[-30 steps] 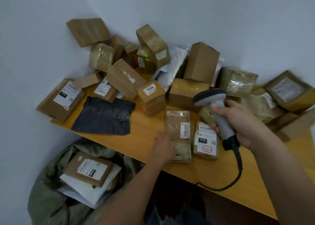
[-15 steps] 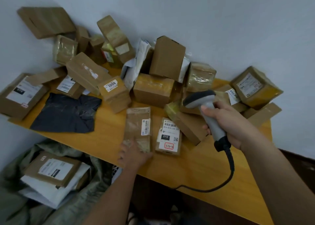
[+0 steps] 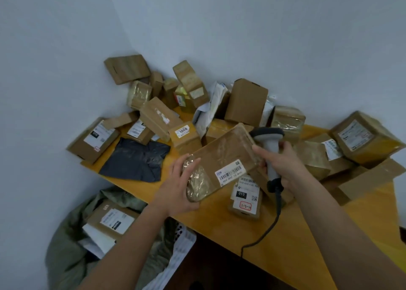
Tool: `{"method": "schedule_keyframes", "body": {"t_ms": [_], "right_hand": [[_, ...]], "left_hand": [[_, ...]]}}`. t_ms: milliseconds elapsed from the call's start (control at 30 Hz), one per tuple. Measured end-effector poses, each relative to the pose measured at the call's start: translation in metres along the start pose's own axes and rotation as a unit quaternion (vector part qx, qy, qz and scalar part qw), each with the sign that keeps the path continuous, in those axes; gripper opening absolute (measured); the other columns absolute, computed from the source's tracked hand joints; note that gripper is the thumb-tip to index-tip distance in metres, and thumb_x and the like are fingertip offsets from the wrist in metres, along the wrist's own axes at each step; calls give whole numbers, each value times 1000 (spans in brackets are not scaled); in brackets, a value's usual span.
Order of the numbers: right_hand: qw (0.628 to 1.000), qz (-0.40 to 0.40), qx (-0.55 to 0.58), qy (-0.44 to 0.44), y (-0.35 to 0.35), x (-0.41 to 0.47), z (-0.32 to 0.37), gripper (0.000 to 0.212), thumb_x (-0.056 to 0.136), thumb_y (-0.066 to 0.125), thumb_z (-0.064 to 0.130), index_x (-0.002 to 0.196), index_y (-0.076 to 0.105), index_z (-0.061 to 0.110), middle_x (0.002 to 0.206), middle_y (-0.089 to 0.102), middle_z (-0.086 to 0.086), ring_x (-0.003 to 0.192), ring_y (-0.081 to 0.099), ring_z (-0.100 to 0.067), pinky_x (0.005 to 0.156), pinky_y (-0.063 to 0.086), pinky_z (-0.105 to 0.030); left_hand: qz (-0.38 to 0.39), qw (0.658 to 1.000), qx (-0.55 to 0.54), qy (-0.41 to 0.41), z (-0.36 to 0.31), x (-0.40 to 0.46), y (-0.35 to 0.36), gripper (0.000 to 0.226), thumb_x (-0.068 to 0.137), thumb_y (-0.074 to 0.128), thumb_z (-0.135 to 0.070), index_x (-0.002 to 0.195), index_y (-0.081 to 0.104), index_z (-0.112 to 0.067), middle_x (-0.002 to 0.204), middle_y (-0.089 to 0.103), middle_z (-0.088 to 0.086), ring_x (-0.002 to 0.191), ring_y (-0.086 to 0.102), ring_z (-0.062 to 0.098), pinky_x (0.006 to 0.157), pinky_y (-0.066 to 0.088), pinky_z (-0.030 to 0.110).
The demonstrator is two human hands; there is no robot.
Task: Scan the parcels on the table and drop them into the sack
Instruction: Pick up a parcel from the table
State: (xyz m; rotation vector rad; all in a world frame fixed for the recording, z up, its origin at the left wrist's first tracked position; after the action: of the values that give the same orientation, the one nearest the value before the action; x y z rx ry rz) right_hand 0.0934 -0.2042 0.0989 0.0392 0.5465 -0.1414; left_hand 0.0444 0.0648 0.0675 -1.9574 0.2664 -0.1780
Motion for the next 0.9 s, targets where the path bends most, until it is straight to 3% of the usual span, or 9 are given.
{"method": "schedule_keyframes", "body": {"t_ms": [233,300,367,400,467,500,600,700,900], "right_hand": [[999,14,8,-32,16,-1,12,75,79,78,11,142,38,18,100,61,-4,88,67,-25,71,58,-37],[998,0,30,-47,17,-1,18,74,81,77,11,143,36,19,99,59,-1,80,63,-18,67,55,-33],[997,-17,64,-48,15,2,18,69,81,77,11,138,39,20,105,62,-7,71,61,-15,60,53,-30],[995,-22,82,-45,13,3,18,66,81,78,11,135,41,19,108,63,-10,67,59,-14,57,52,-28],[994,-28,103,-37,9,6,16,63,80,78,10,132,43,16,111,64,-14,64,58,-13,54,51,-27],[993,-31,105,-34,7,7,15,63,80,78,10,132,43,16,112,64,-14,64,58,-13,55,52,-28],[994,-26,99,-35,3,7,16,62,80,78,9,131,44,15,115,64,-17,64,58,-14,57,53,-28],[996,-20,86,-32,4,5,19,63,80,78,9,132,43,13,114,65,-18,64,59,-14,53,53,-26],[999,2,15,-30,13,-13,44,41,94,64,33,125,48,10,104,60,-14,70,60,-19,50,50,-28]], "left_hand": [[-32,999,17,40,7,-3,-49,119,61,76,-56,150,-1,-44,155,-3,-11,147,1,28,109,34,59],[-96,994,-50,-26,16,-4,-62,120,65,81,-57,153,2,-36,154,-1,-10,147,2,22,116,26,51],[-173,947,-212,-167,35,-8,-73,118,68,80,-58,154,7,-28,155,10,-4,145,13,18,116,24,40],[-178,899,-325,-232,43,-10,-71,113,69,77,-60,155,11,-27,155,20,-1,143,22,18,115,28,40],[-127,786,-527,-297,49,-7,-53,92,73,70,-59,149,34,-23,143,48,3,134,44,23,111,37,46],[-97,757,-576,-293,46,-3,-48,75,78,68,-53,141,47,-19,133,60,4,127,54,26,109,40,48],[-76,730,-624,-270,37,1,-49,33,94,61,-24,123,62,-9,120,69,12,114,64,29,104,46,52],[-82,707,-646,-274,36,5,-52,29,96,58,-13,123,60,-5,120,69,14,111,66,28,100,50,49],[-165,713,-609,-305,57,5,-59,32,97,58,-12,128,53,-4,122,66,12,109,65,26,89,56,40]]}}
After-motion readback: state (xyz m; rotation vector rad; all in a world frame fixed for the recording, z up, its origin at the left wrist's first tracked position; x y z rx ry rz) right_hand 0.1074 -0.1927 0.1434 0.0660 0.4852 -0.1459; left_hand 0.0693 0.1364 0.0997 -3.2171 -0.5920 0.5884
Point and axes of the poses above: each hand's wrist, its own x-axis towards the middle knuckle, its own y-axis out of the palm, z = x × y, the point moved 8 cm from there along x, towards the middle knuckle
